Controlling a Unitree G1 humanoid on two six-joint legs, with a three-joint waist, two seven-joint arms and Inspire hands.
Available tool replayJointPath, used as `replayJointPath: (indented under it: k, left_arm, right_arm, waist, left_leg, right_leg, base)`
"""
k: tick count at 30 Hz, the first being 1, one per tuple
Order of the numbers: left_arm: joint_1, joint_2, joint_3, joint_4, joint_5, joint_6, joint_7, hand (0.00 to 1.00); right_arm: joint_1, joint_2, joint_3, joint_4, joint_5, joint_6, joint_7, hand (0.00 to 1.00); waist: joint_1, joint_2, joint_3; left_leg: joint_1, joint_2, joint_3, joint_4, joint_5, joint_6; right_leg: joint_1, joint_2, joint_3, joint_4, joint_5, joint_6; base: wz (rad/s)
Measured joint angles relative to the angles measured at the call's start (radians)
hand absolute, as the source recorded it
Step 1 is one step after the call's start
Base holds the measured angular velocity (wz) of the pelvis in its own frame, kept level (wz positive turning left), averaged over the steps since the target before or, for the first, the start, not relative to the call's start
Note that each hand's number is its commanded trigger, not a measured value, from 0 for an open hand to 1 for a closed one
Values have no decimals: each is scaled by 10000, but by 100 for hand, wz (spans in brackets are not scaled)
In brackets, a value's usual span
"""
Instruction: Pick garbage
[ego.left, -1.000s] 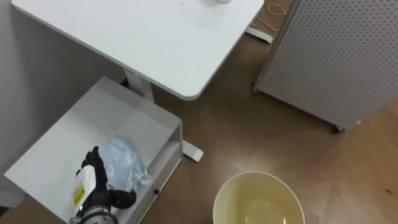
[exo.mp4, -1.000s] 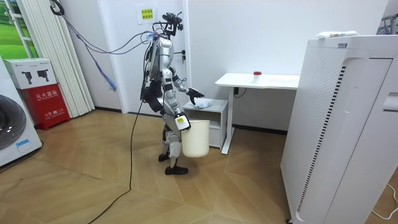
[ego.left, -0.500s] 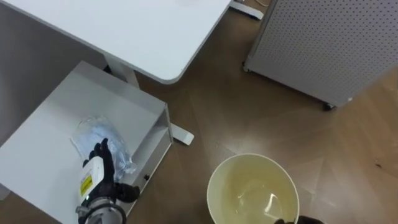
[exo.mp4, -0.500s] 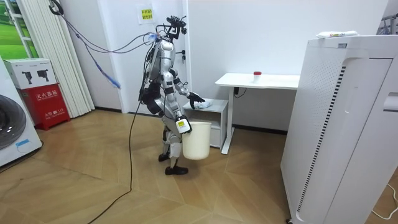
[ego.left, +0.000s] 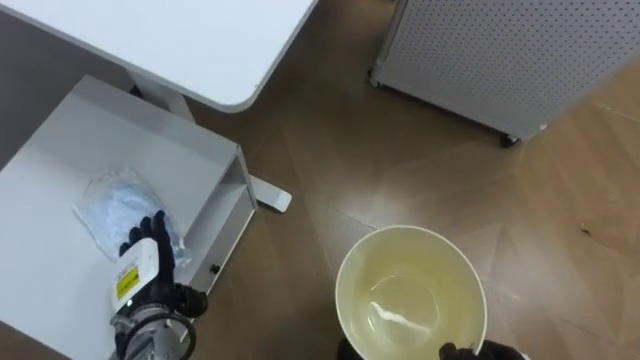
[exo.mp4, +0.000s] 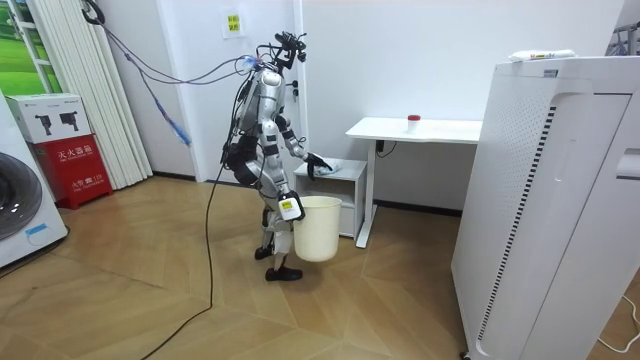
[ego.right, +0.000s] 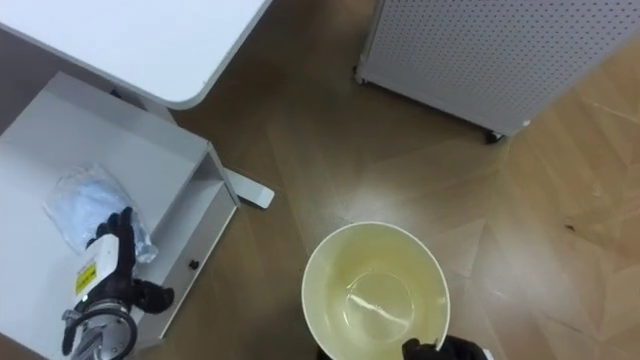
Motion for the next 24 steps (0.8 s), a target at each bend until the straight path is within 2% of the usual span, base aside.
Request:
replayJointPath:
  k: [3,8,21,24]
  left_arm:
    - [-78,306,46,-12,373,142,88,100]
    - [-140,476,31,-3,476,354,129,100]
    - [485,437,-404,34,892,547,127,100]
    - [532,204,-404,27,870,534,269,100]
  right_arm:
    - [15,5,25,-174,-10,90,-113,100]
    - [45,9,51,-454,16,284,-296,100]
    - [0,70,427,-313,55,287,-323,100]
    - [-9,137,423,-196,60,157,-334,100]
  waist:
    - [14,2,-1]
    - [42,-6,-9]
    - [52,-41,-30]
    - [74,-39,-30]
  left_leg:
    - [10,1,-28,-1,4,-19]
    - [58,-19,-33,5,5,-17]
    - [408,-19,66,-82,22,-39]
    - [426,-5,66,-112,24,-40]
  right_leg:
    - [15,-2,-41,4,-12,-20]
    - [83,-27,-58,5,-13,-16]
    - [322,-16,44,-1,-3,-17]
    - [352,14,42,-83,25,-4]
  base:
    - [0]
    - [1]
    - [-1]
    - [0]
